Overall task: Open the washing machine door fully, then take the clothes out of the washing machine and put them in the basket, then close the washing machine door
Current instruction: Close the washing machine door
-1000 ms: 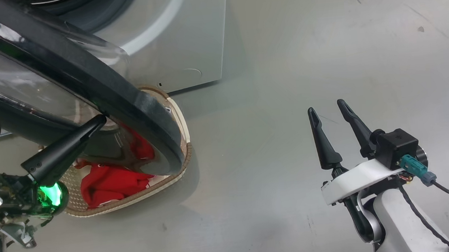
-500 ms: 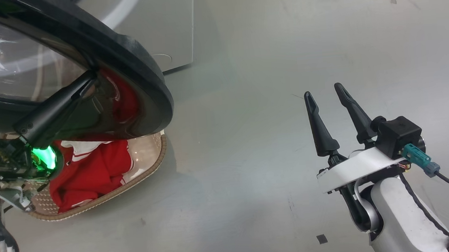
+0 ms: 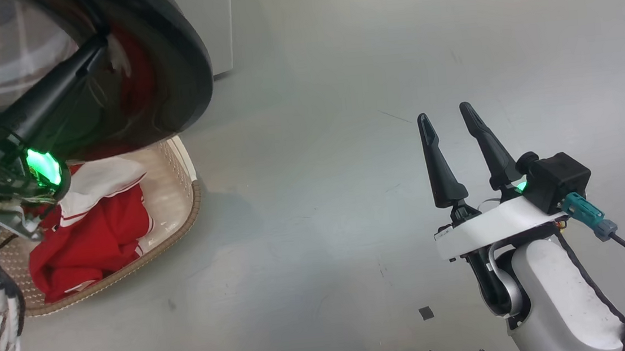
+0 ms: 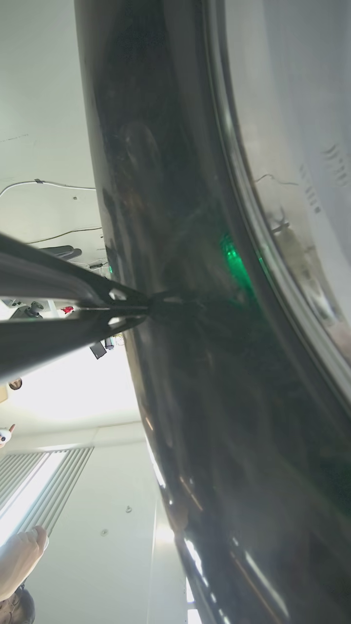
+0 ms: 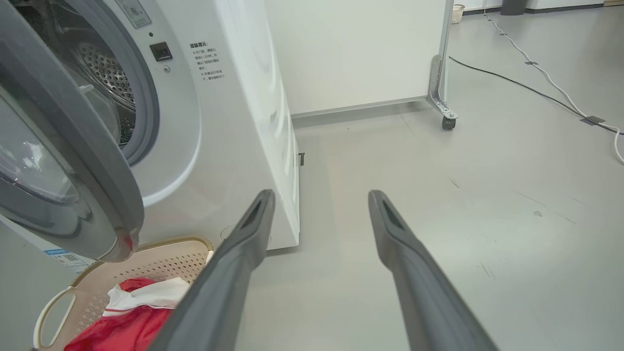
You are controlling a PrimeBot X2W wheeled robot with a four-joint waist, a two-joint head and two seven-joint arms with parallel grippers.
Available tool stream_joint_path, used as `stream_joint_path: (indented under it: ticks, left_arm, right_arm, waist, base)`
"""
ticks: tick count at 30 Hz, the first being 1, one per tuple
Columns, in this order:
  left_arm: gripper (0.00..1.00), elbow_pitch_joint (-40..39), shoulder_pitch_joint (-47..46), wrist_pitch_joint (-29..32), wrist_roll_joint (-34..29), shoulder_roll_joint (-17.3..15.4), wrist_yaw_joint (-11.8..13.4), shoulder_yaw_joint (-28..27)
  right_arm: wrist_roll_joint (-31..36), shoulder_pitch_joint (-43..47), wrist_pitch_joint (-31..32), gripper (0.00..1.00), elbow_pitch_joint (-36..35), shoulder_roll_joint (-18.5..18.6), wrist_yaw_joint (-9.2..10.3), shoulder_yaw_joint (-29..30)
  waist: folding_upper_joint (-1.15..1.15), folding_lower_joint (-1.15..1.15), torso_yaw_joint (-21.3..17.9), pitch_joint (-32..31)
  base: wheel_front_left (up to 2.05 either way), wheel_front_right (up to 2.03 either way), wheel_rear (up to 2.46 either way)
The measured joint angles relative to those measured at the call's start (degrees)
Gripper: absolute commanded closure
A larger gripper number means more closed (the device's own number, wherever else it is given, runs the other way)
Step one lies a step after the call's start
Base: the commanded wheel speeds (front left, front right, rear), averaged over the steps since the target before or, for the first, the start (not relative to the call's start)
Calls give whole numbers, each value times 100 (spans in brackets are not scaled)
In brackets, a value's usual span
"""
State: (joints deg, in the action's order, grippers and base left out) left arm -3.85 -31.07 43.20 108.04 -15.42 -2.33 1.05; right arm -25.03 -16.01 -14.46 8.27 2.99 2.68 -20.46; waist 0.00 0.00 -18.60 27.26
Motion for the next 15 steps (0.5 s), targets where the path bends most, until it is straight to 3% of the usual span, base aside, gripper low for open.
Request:
stream_joint_path:
  ticks: [15]
  left_arm:
    - [100,756,-1016,-461,-375,234,-48,111]
  right_arm:
    - [-165,-174,-1,0,-89,-20,58,-115]
  waist:
    - [0,0,-240,279]
  base:
    - [0,0,0]
